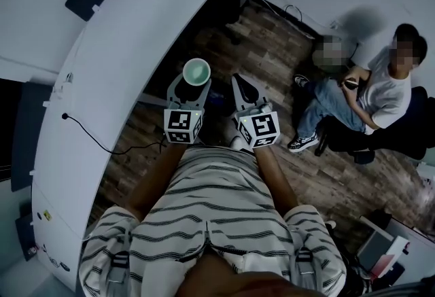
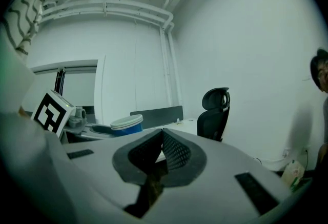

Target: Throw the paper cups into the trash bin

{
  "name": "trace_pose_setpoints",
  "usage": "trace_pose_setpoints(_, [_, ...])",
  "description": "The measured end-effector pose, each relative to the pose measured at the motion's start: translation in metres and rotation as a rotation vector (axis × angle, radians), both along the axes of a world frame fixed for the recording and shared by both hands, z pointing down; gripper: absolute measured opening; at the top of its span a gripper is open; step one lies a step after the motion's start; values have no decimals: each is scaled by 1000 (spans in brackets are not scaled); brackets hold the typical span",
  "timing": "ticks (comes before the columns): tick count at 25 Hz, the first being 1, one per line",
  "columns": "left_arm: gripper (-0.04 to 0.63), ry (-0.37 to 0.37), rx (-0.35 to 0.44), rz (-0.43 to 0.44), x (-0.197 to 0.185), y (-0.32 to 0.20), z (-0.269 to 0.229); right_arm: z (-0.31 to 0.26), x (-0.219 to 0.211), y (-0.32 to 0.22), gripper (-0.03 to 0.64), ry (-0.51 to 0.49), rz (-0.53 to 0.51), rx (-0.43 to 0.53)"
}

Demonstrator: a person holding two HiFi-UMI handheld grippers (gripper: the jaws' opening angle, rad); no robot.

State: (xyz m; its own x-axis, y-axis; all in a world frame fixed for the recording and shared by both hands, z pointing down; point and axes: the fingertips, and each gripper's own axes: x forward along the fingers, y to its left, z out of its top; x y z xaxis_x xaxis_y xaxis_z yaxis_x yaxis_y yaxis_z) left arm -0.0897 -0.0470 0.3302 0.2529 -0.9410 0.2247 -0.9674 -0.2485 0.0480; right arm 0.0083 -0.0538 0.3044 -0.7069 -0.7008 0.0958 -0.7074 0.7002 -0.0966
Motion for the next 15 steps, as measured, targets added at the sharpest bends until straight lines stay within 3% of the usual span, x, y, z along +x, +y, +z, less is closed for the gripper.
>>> trace_pose_setpoints(15, [279,15,-99,96,30,27,38,29,17,23,8,4,58,-82])
